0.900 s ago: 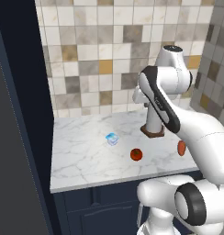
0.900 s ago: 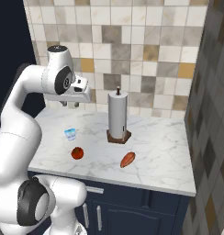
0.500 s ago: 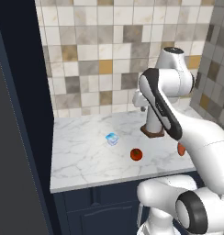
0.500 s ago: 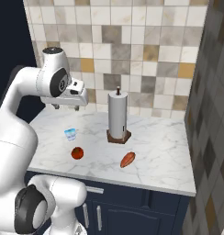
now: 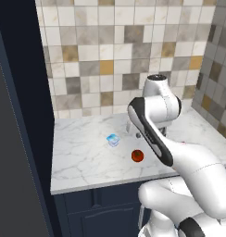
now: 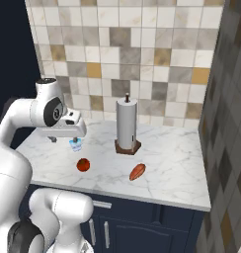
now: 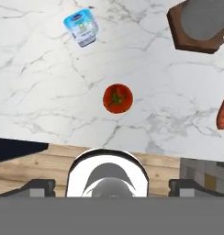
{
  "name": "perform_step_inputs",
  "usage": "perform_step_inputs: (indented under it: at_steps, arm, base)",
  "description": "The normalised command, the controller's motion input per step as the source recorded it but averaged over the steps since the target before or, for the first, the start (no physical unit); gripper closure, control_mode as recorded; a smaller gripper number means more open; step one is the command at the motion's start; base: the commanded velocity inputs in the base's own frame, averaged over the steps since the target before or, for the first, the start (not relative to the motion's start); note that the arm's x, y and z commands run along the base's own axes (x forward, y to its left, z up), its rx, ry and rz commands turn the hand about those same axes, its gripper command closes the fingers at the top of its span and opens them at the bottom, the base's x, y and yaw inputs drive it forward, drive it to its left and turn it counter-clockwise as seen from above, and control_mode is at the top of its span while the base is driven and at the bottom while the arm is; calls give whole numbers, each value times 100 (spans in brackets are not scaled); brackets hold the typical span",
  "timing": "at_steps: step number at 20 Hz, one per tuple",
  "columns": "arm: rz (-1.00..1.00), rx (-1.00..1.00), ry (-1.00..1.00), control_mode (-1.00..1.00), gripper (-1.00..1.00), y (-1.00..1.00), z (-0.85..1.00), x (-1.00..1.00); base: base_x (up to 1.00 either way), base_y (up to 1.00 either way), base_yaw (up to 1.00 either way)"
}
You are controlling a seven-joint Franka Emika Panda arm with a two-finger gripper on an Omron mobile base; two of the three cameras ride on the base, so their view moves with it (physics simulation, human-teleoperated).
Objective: Place the tomato and sweet potato inside the fridge drawer. Close the drawer after placing the vegetables.
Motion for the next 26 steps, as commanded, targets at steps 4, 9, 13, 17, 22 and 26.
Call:
perform_step_inputs:
  at_steps: [4,9,13,17,22,26]
  arm:
    - [3,-2,18,-100,-100,3,-58,0]
    - [4,-2,18,-100,-100,0,-52,0]
    - [4,-2,14,-100,-100,0,-51,0]
    - [1,0,9,-100,-100,0,-47,0]
    - [0,3,0,-100,-100,0,-29,9]
    - [0,5,0,-100,-100,0,-26,22]
  base:
    - [0,0,0]
    - [0,0,0]
    - [0,0,0]
    - [0,0,0]
    - [0,0,0]
    - [0,0,0]
